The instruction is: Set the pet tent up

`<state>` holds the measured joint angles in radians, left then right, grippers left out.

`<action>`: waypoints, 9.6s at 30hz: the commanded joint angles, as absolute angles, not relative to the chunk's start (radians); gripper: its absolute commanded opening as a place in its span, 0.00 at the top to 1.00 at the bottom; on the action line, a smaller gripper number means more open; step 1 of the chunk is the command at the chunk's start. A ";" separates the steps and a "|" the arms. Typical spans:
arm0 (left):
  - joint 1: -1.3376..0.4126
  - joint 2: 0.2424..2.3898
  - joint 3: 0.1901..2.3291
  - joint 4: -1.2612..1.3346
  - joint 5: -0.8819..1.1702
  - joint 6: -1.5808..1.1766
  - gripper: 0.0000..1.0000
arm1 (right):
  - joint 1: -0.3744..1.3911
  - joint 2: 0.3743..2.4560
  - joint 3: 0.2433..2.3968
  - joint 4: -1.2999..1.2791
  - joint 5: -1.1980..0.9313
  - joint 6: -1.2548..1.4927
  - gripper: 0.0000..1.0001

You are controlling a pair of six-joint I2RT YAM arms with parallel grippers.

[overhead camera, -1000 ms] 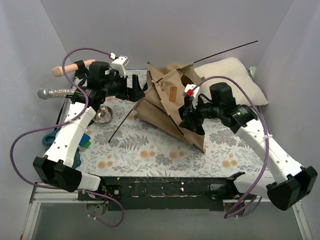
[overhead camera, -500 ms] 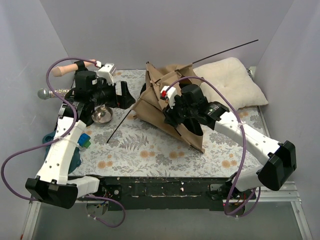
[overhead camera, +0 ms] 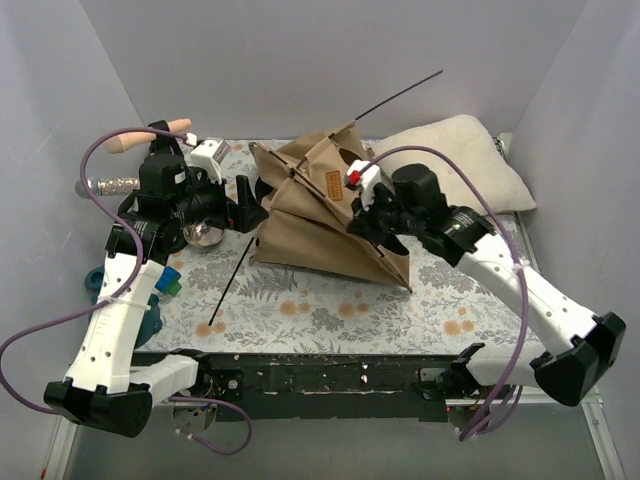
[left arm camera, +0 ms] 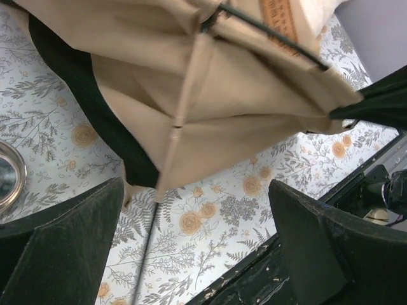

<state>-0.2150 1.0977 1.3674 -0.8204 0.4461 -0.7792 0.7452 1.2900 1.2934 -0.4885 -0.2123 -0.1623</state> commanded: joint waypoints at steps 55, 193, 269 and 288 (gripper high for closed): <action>-0.321 0.833 0.772 -0.771 1.442 -0.764 1.00 | 0.253 1.088 1.178 -0.524 -0.388 -0.212 0.95; -0.644 1.112 1.011 0.403 0.453 -1.234 1.00 | 0.796 1.034 0.585 0.951 -0.302 -0.871 0.99; -0.712 1.359 1.062 0.509 0.405 -1.351 1.00 | 0.847 0.787 0.482 0.640 -0.434 -1.003 0.99; -0.739 1.385 1.048 0.508 0.379 -1.339 1.00 | 0.861 0.741 0.465 0.611 -0.419 -1.011 0.99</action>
